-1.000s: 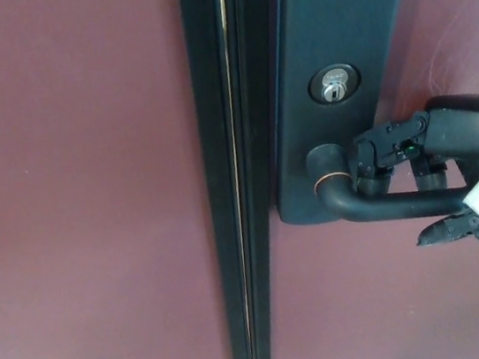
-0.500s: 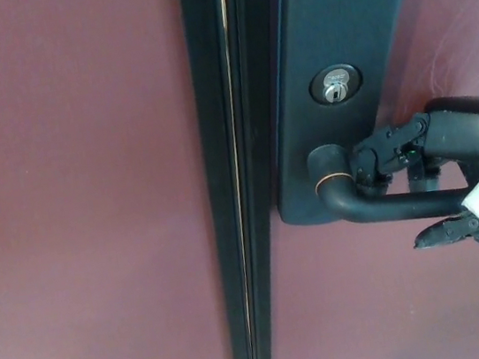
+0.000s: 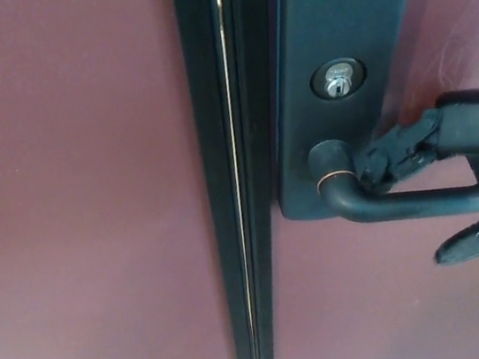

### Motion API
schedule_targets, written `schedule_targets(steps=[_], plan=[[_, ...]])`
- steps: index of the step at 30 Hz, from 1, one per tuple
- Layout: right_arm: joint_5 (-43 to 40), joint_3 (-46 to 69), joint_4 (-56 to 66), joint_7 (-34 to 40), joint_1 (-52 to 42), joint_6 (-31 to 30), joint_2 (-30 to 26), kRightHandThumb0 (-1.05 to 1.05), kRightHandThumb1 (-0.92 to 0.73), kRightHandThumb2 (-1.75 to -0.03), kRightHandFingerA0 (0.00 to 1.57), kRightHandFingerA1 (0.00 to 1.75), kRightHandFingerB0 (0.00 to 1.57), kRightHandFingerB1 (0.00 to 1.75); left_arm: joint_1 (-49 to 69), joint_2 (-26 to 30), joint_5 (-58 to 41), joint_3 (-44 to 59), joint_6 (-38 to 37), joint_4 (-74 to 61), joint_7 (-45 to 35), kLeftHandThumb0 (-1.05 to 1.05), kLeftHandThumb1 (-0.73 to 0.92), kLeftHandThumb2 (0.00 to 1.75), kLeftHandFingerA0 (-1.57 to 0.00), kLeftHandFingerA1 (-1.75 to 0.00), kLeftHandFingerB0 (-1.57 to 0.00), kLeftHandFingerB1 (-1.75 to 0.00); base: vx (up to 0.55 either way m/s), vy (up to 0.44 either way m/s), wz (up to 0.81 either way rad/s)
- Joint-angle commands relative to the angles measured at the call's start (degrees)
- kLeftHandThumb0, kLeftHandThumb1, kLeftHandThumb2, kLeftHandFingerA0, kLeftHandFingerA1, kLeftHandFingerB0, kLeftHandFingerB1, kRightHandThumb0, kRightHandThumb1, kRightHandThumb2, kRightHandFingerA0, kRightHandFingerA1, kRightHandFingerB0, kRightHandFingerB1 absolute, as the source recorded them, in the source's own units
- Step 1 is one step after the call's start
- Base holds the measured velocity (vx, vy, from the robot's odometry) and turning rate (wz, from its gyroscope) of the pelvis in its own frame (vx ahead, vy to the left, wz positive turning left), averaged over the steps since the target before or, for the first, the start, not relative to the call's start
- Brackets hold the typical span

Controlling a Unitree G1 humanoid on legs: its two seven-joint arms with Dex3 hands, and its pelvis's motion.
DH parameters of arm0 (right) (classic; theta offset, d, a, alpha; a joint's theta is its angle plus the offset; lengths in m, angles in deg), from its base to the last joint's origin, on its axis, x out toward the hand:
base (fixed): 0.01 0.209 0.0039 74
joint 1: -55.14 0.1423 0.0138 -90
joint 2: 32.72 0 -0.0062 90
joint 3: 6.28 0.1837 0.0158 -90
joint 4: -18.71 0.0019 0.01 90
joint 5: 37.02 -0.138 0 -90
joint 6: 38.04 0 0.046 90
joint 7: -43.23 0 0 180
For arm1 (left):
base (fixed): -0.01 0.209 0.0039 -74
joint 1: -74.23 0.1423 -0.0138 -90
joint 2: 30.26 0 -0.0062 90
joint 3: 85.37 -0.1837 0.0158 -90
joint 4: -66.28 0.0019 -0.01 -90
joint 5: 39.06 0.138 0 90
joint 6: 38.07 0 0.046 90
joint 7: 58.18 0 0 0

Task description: The robot walks towards the door handle and put its right hand on it and twist the handle

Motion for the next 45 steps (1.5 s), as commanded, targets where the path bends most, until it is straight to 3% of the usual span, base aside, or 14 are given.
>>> schedule_targets(steps=[1, 6, 16, 17, 22, 25, 26, 27, 29, 30, 35, 36, 38, 45], plan=[[-3.9, 5.0, -0.3, -4.7, 3.9, -8.5, -4.6, -0.74, -0.45, -0.8, 0.04, 0.25, 0.12, 0.32, 0.6, 0.3, 0.5, 0.3, -0.1, 0.0, -0.3, -0.37, 0.6, 0.58, -0.65, -0.45, -0.47, -0.38, 0.0, 0.0, 0.0], [-7.2, 9.9, -1.9, -8.1, 5.7, -7.4, -9.2, -0.77, -0.46, -0.81, 0.05, 0.28, 0.12, 0.32, 1.1, 0.3, 0.9, -0.1, 0.0, 0.1, 0.0, -0.37, 0.61, 0.58, -0.65, -0.45, -0.47, -0.38, 0.0, 0.0, 0.0], [-9.5, 13.6, -3.2, -9.3, 6.2, -5.7, -12.3, -0.78, -0.46, -0.81, 0.05, 0.29, 0.11, 0.33, 1.4, 0.4, 0.8, -0.1, -0.4, 0.1, -0.2, -0.38, 0.61, 0.58, -0.64, -0.45, -0.47, -0.38, 0.0, 0.0, 0.0], [-9.5, 15.6, -2.9, -9.4, 4.7, -4.9, -13.4, -0.77, -0.54, -0.58, 0.03, 0.23, 0.15, 0.26, 1.2, 0.2, 0.8, 0.0, -0.2, 0.2, 0.0, -0.38, 0.6, 0.58, -0.64, -0.45, -0.47, -0.38, 0.0, 0.0, 0.0], [-11.5, 22.6, -4.3, -11.5, 1.5, -3.5, -16.7, -0.78, -0.55, -0.58, 0.0, 0.23, 0.15, 0.26, 1.1, 0.0, 0.4, 0.4, -0.2, 0.2, -0.4, -0.38, 0.6, 0.58, -0.64, -0.45, -0.47, -0.38, 0.0, 0.0, 0.0], [-13.1, 32.4, -4.7, -14.6, -3.1, -2.6, -18.0, -0.77, -0.55, -0.57, 0.0, 0.23, 0.15, 0.26, 0.6, 0.2, 0.5, 0.2, 0.0, 0.2, -0.3, -0.38, 0.6, 0.58, -0.64, -0.45, -0.47, -0.38, 0.0, 0.0, 0.0], [-13.7, 37.7, -3.9, -16.8, -5.6, -2.8, -18.0, -0.88, -0.5, -0.57, 0.0, 0.27, 0.19, 0.28, 0.7, 0.3, 0.4, 0.3, -0.1, 0.0, -0.5, -0.38, 0.61, 0.58, -0.63, -0.45, -0.46, -0.38, 0.0, 0.0, 0.0], [-13.9, 44.9, -2.5, -20.6, -8.6, -3.4, -17.3, -0.77, -0.54, -0.58, 0.01, 0.23, 0.17, 0.27, 0.6, 0.3, 0.4, 0.3, 0.0, 0.0, -0.3, -0.38, 0.6, 0.58, -0.64, -0.45, -0.47, -0.38, 0.0, 0.0, 0.0], [-14.6, 52.2, -1.2, -24.2, -11.8, -4.2, -16.3, -0.77, -0.54, -0.58, 0.02, 0.23, 0.17, 0.27, 0.7, 0.3, 0.2, 0.5, 0.1, 0.2, -0.1, -0.38, 0.6, 0.58, -0.64, -0.45, -0.47, -0.38, 0.0, 0.0, 0.0], [-15.6, 61.5, 0.1, -28.9, -15.6, -4.9, -13.0, -0.76, -0.46, -0.82, 0.04, 0.22, 0.14, 0.37, 0.9, 0.3, 0.3, 0.5, -0.2, 0.1, -0.1, -0.38, 0.6, 0.58, -0.64, -0.45, -0.47, -0.38, 0.0, 0.0, 0.0], [-18.0, 78.8, 3.6, -36.2, -28.1, -4.7, -4.1, -0.74, -0.44, -0.78, 0.05, 0.3, 0.15, 0.38, 1.0, 0.2, 0.3, 0.4, 0.1, 0.4, -0.2, -0.38, 0.6, 0.58, -0.64, -0.45, -0.47, -0.38, 0.0, 0.0, 0.0], [-18.6, 80.8, 3.7, -36.7, -30.7, -4.0, -2.4, -0.35, -0.22, -0.86, 0.02, 0.51, 0.01, 0.46, 1.0, 0.0, 0.3, 0.4, 0.1, 0.4, 0.0, -0.38, 0.6, 0.58, -0.64, -0.45, -0.47, -0.38, 0.0, 0.0, 0.0], [-20.5, 85.3, 3.7, -36.5, -40.6, -1.0, 6.4, -0.35, -0.24, -0.86, 0.02, 0.5, 0.0, 0.45, 0.9, 0.0, 0.0, 0.7, 0.3, 0.4, 0.1, -0.38, 0.6, 0.58, -0.64, -0.45, -0.47, -0.38, 0.0, 0.0, 0.0], [-19.6, 79.9, -4.4, -28.7, -58.7, 11.6, 24.2, -0.34, -0.27, -0.87, 0.02, 0.5, 0.0, 0.45, 0.7, -0.5, -0.1, 0.8, 0.1, 0.1, 0.4, -0.38, 0.6, 0.58, -0.64, -0.45, -0.47, -0.38, 0.0, 0.0, 0.0]])
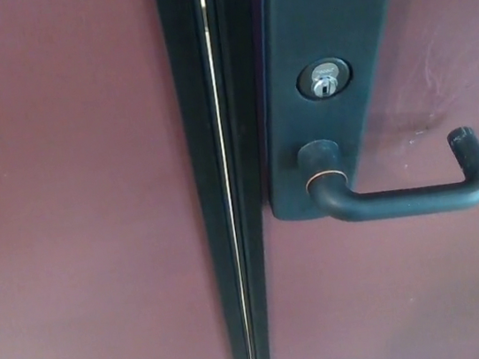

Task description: The robot walks towards the door handle and put its right hand on it and twist the handle

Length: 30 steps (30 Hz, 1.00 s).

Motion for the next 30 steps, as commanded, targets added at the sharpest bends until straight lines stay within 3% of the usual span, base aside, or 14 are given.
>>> schedule_targets(steps=[1, 2, 3, 4, 5, 6, 8, 10, 11, 15, 16, 21, 23, 30], plan=[[-5.7, 13.6, -4.6, -7.2, -27.9, 15.5, 26.1, -0.34, -0.27, -0.87, 0.02, 0.5, 0.0, 0.45, 0.7, -0.4, 0.0, 0.8, 0.1, 0.0, 0.5, -0.38, 0.6, 0.58, -0.64, -0.45, -0.47, -0.38, 0.0, 0.0, 0.0], [-6.1, 13.5, -4.6, -6.9, -28.3, 15.8, 26.2, -0.34, -0.27, -0.87, 0.02, 0.5, 0.0, 0.45, 0.7, -0.4, 0.0, 0.8, 0.1, 0.0, 0.5, -0.38, 0.6, 0.58, -0.64, -0.45, -0.47, -0.38, 0.0, 0.0, 0.0], [-3.0, 8.1, -9.2, -2.5, -29.3, 17.3, 28.3, -0.64, -0.44, -0.72, 0.11, 0.4, 0.17, 0.37, 0.2, -0.8, -0.6, 1.3, 0.3, -0.1, 0.4, -0.39, 0.6, 0.58, -0.64, -0.45, -0.48, -0.38, 0.0, 0.0, 0.0], [-1.7, 5.8, -11.2, -0.6, -29.7, 18.0, 29.2, -0.64, -0.44, -0.72, 0.11, 0.4, 0.17, 0.37, 0.0, -1.0, -0.8, 1.5, 0.4, -0.1, 0.3, -0.39, 0.6, 0.58, -0.64, -0.45, -0.48, -0.38, 0.0, 0.0, 0.0], [-0.2, 2.8, -13.1, 2.3, -29.8, 17.2, 30.0, -0.58, -0.52, -0.56, 0.17, 0.33, 0.23, 0.29, -0.3, -1.2, -0.8, 1.5, 0.5, -0.1, 0.5, -0.39, 0.6, 0.58, -0.64, -0.45, -0.48, -0.38, 0.0, 0.0, 0.0], [3.1, -1.8, -16.5, 6.7, -29.5, 16.7, 31.0, -0.3, -0.32, -0.9, 0.07, 0.51, 0.06, 0.48, -0.3, -1.6, -0.7, 1.4, 0.4, 0.0, 0.8, -0.39, 0.6, 0.58, -0.64, -0.45, -0.48, -0.38, 0.0, 0.0, 0.0], [4.1, -3.9, -18.2, 8.9, -29.7, 17.2, 31.3, -0.3, -0.32, -0.9, 0.07, 0.51, 0.06, 0.48, -0.3, -1.8, -0.6, 1.5, 0.3, 0.0, 0.9, -0.39, 0.6, 0.58, -0.64, -0.45, -0.48, -0.38, 0.0, 0.0, 0.0], [10.7, -11.5, -28.1, 17.2, -28.7, 20.9, 33.7, -0.28, -0.35, -0.91, 0.09, 0.51, 0.08, 0.49, 0.8, -1.9, -0.7, 1.7, -0.1, 0.0, 0.5, -0.38, 0.61, 0.58, -0.64, -0.45, -0.48, -0.38, 0.0, 0.0, 0.0], [13.5, -15.0, -33.4, 21.7, -27.0, 22.6, 34.6, -0.28, -0.34, -0.91, 0.1, 0.52, 0.09, 0.49, 0.6, -1.8, -0.9, 2.0, 0.0, 0.0, 0.4, -0.39, 0.6, 0.58, -0.64, -0.45, -0.48, -0.38, 0.0, 0.0, 0.0], [13.3, -16.7, -35.9, 24.0, -26.6, 24.1, 34.1, -0.28, -0.34, -0.91, 0.1, 0.52, 0.09, 0.49, 0.2, -1.8, -0.8, 2.2, 0.1, -0.1, 0.4, -0.39, 0.6, 0.58, -0.64, -0.45, -0.48, -0.38, 0.0, 0.0, 0.0], [18.7, -23.7, -45.9, 31.7, -22.5, 26.5, 36.6, -0.57, -0.55, -0.57, 0.25, 0.33, 0.27, 0.31, 1.6, -1.9, -1.1, 2.6, -0.4, 0.0, 1.0, -0.37, 0.6, 0.58, -0.66, -0.46, -0.48, -0.38, 0.0, 0.0, 0.0], [21.0, -29.8, -61.5, 39.2, -14.0, 28.7, 36.8, -0.57, -0.57, -0.58, 0.28, 0.34, 0.27, 0.3, 1.6, -2.2, -1.4, 3.1, -0.3, 0.1, 1.1, -0.37, 0.6, 0.58, -0.66, -0.46, -0.48, -0.38, 0.0, 0.0, 0.0], [21.8, -32.7, -74.0, 46.1, -5.5, 27.6, 39.4, -0.56, -0.58, -0.57, 0.31, 0.34, 0.28, 0.3, 1.6, -1.7, -1.5, 3.4, -0.4, 0.0, 1.0, -0.37, 0.6, 0.58, -0.66, -0.46, -0.47, -0.38, 0.0, 0.0, 0.0], [29.8, -44.0, -88.9, 62.4, -4.5, 32.5, 45.0, -0.6, -0.64, -0.59, 0.36, 0.35, 0.3, 0.31, 3.9, -1.6, -1.8, 3.8, -0.6, 0.3, 0.4, -0.36, 0.6, 0.58, -0.67, -0.46, -0.47, -0.38, 0.0, 0.0, 0.0]])
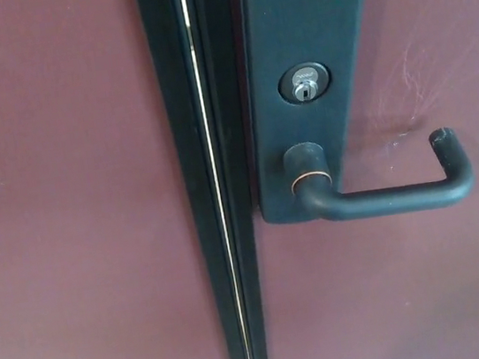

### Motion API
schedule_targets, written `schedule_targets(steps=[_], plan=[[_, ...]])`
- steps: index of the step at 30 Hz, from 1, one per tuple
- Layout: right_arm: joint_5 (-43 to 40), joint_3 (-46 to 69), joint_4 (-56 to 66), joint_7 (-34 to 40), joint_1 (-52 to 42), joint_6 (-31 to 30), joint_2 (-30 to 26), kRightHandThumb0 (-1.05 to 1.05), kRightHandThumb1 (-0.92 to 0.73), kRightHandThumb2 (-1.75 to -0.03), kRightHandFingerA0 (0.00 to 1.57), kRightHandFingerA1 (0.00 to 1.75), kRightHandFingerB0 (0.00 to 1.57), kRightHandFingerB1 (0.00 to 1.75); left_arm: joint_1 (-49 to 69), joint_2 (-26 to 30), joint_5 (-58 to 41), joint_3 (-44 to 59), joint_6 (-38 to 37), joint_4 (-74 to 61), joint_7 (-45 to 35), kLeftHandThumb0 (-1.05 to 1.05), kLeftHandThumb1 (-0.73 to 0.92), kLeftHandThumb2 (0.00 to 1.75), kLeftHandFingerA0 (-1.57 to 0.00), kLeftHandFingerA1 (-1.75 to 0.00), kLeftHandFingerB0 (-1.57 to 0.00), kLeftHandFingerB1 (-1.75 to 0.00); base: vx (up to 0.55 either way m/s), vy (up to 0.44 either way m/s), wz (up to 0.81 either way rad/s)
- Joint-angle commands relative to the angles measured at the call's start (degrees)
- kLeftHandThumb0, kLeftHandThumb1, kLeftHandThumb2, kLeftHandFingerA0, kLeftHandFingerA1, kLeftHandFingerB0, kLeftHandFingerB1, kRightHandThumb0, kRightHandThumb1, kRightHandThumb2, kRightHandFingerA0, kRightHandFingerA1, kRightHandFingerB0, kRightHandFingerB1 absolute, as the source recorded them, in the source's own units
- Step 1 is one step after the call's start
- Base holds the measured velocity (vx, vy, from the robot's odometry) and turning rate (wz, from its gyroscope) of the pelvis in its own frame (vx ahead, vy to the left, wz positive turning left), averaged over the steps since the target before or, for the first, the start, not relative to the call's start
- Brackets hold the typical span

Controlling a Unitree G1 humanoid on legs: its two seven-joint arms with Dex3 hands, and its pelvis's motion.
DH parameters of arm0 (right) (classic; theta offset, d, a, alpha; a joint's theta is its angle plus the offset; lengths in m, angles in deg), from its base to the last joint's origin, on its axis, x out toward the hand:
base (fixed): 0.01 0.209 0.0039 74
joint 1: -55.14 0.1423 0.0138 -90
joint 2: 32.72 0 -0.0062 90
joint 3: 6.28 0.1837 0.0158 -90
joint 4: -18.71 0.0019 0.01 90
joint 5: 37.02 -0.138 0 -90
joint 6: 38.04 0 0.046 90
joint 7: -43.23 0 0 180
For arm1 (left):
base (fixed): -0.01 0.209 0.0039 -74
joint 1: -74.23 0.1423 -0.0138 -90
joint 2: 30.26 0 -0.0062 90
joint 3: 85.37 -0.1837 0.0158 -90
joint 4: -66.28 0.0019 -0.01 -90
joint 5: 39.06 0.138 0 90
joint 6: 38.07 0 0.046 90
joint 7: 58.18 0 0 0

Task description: The robot walks towards the door handle and put its right hand on it and twist the handle

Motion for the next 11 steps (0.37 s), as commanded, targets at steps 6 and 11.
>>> schedule_targets(steps=[6, 11], plan=[[26.3, -30.5, -41.0, 43.5, 11.5, 15.2, 5.8, -0.69, -0.58, -0.86, 0.3, 0.46, 0.22, 0.42, 1.0, -0.4, -1.1, 2.0, 0.5, 0.3, 0.9, -0.35, 0.6, 0.58, -0.67, -0.46, -0.48, -0.38, 0.0, 0.0, 0.0], [21.5, -28.4, -43.2, 43.6, 10.3, 13.6, 5.5, -0.71, -0.59, -0.88, 0.3, 0.46, 0.18, 0.41, 2.1, -1.0, -0.8, 1.7, -0.2, 0.4, 1.0, -0.35, 0.6, 0.58, -0.67, -0.46, -0.48, -0.38, 0.0, 0.0, 0.0]])
